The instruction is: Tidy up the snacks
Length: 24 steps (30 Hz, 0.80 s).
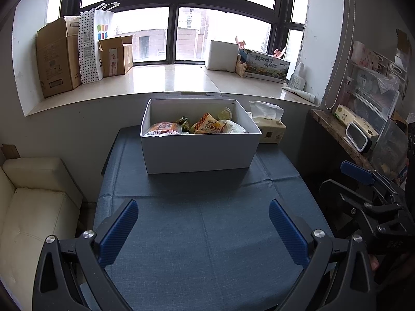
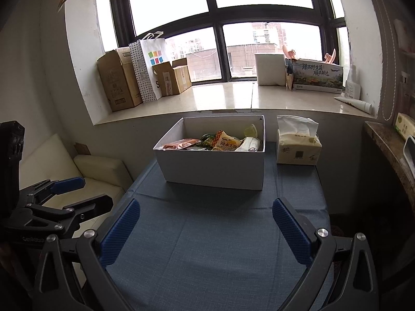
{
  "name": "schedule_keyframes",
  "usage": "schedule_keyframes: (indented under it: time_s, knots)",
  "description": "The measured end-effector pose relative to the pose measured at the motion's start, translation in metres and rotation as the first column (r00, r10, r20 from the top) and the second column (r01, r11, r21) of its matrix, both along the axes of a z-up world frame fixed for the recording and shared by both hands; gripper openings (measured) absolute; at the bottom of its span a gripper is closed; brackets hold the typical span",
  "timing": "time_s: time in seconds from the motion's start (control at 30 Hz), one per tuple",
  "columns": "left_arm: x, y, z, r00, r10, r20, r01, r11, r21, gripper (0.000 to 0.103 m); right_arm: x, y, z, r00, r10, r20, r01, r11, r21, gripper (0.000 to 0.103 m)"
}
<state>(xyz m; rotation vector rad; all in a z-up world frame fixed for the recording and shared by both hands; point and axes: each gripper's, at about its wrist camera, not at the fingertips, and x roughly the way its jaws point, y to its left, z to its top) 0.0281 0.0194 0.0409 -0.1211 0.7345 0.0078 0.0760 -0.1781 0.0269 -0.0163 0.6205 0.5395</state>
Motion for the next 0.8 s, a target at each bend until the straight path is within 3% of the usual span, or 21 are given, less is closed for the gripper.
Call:
schedule_keyframes:
  time_s: [0.8]
  knots:
    - [0.0028, 0.0005, -0.0029, 1.0, 0.001, -0.011, -0.001, 1.0, 0.002, 0.103, 0.0007, -0.0002, -0.0053, 1.0, 0.004, -0.014, -0.004, 1.0, 0.002, 0.103]
